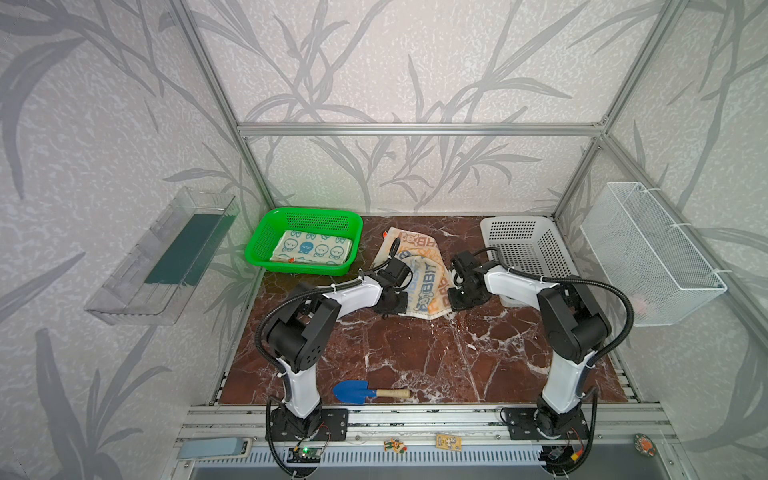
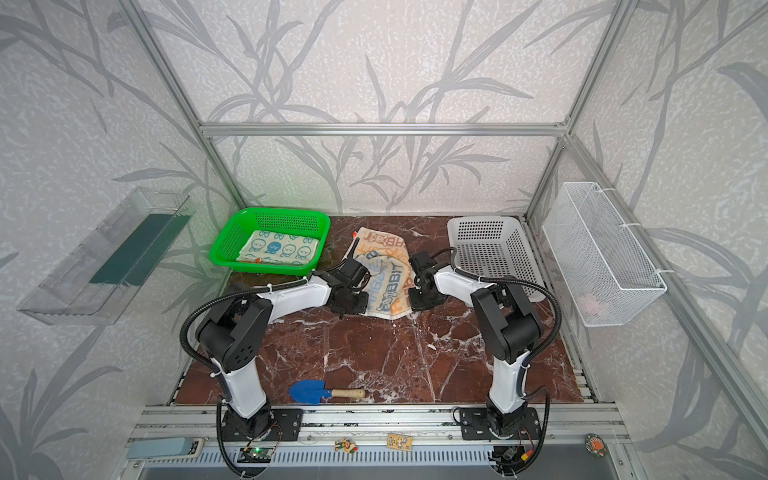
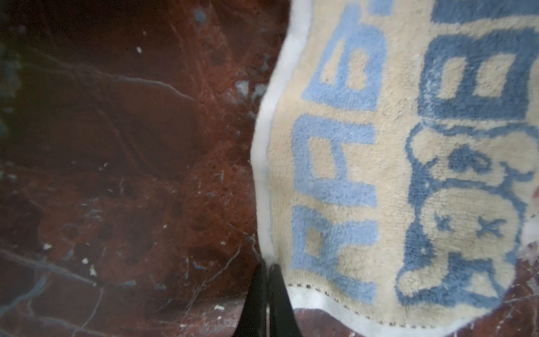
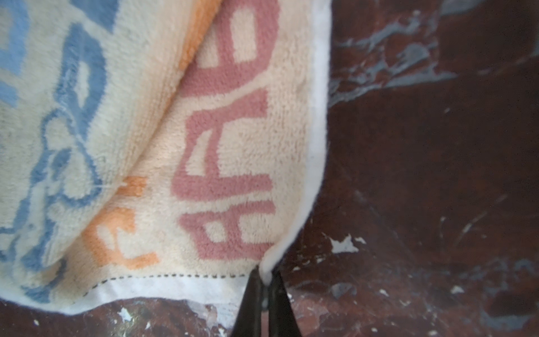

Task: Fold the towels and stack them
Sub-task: 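Close both grippers on the near corners of the RABBIT towel, then lift the near corners with both grippers and fold them over the far edge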

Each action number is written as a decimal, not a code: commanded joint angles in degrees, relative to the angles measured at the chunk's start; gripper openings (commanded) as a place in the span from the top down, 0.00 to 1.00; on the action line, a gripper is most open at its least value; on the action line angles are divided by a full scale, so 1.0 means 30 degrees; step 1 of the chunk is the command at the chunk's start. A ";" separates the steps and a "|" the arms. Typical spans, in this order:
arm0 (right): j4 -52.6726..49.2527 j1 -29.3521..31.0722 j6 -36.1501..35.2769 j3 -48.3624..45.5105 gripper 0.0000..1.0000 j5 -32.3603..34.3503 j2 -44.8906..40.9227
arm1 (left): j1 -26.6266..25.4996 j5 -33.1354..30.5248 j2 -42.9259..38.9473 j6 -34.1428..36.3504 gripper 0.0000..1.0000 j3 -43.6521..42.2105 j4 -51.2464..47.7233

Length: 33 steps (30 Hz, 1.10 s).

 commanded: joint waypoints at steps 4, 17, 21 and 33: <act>-0.1817 0.0073 -0.0032 0.1025 1.00 -0.0307 -0.1578 | 0.0002 0.1133 -0.0646 0.0059 1.00 -0.0244 -0.1024; -0.4666 0.0062 -0.0268 0.6447 1.00 -0.0498 -0.4489 | 0.1925 0.0236 -0.6137 -0.0507 1.00 0.5034 -0.2235; -0.4484 0.0017 -0.0236 0.8142 1.00 -0.0500 -0.5001 | 0.2743 0.0194 -0.6365 -0.0723 1.00 0.7150 -0.3086; -0.7774 -0.0046 -0.0786 1.7130 1.00 -0.1888 -0.5582 | 0.3921 0.0661 -0.8068 -0.0944 1.00 1.4109 -0.5394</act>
